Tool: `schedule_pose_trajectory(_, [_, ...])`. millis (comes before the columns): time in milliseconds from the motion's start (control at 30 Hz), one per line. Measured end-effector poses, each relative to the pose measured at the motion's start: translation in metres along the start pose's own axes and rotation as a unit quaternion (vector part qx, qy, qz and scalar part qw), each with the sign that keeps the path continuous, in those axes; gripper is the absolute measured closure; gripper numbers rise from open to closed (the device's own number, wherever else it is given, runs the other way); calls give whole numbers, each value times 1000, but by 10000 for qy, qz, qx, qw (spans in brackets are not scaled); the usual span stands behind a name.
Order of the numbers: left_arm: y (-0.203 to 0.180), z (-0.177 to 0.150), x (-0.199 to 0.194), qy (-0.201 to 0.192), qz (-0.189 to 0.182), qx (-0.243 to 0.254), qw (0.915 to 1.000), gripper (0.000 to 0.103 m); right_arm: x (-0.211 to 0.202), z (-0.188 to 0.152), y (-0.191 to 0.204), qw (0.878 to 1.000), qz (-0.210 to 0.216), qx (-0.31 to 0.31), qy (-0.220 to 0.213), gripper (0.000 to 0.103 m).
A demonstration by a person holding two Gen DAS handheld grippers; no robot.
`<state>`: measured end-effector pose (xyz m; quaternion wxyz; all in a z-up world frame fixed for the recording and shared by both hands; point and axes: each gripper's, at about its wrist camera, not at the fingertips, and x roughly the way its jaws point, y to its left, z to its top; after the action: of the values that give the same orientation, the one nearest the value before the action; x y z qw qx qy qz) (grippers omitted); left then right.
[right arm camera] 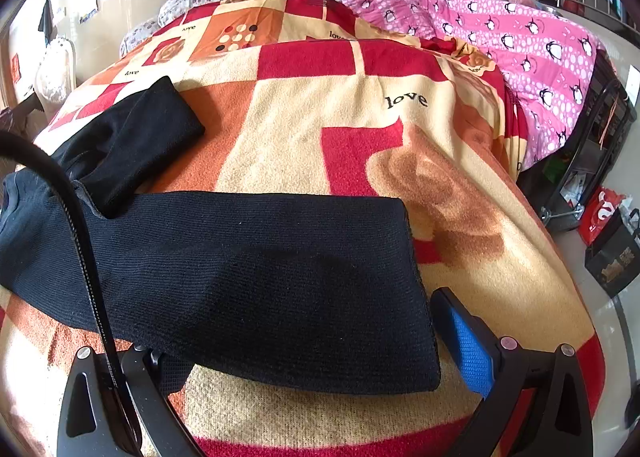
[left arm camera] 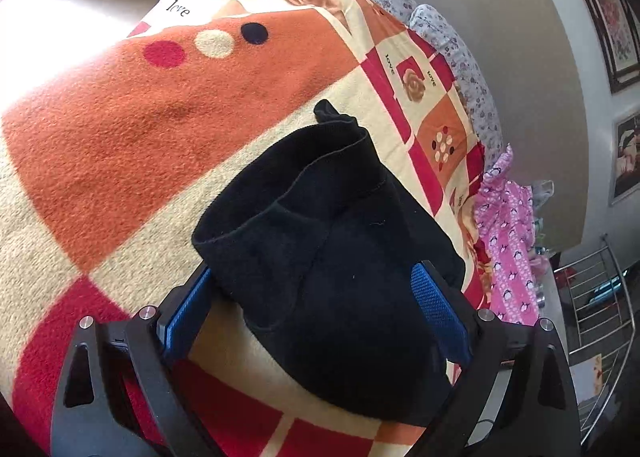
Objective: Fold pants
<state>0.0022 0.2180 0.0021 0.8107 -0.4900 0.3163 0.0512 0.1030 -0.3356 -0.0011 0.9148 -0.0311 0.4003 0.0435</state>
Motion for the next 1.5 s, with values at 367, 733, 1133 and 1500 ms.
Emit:
schedule_pose_trajectory(367, [-18,-20,18,-568,685,1673,9819,14,0,0,0,10000,0,-1,-3,0])
schedule_pose_trajectory(733, [-27,-22,28,-554,1174,1860,9739,14,0,0,-1,10000,0,26,36,0])
schedule_pose_trajectory(1133, [-37,-31,40,-485,1874,2311,9535,14,-4,-5,-5,9994,229,-219,115,0])
schedule_pose_trajectory(1500, [-38,-31,41,-462,1929,2355,9514,14,-9,-7,-7,9988,393,-279,96,0])
